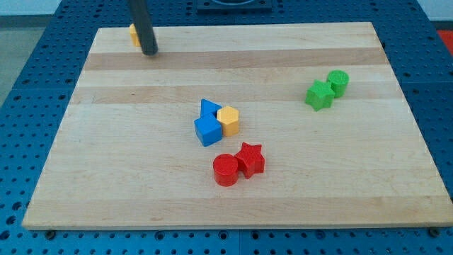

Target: Place the green circle below the heart

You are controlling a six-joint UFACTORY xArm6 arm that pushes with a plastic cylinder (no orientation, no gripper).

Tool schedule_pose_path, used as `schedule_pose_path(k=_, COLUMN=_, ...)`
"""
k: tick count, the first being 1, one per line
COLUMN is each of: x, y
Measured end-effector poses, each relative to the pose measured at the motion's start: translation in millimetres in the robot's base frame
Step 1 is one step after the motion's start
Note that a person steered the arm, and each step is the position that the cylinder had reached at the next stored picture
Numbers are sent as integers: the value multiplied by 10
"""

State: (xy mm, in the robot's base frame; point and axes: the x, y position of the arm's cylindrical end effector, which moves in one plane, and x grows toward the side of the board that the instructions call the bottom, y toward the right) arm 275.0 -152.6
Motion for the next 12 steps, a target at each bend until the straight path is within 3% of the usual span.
schedule_pose_path(k=4, x=252, y=3115)
schedule_pose_path(k=5, x=461, y=3798)
schedule_pose_path(k=6, x=765, y=4123)
schedule_pose_path(k=7, x=1023, y=4070)
schedule_pose_path(k=9, x=1097, y=3497)
schedule_pose_path(k=12, x=664, y=2951)
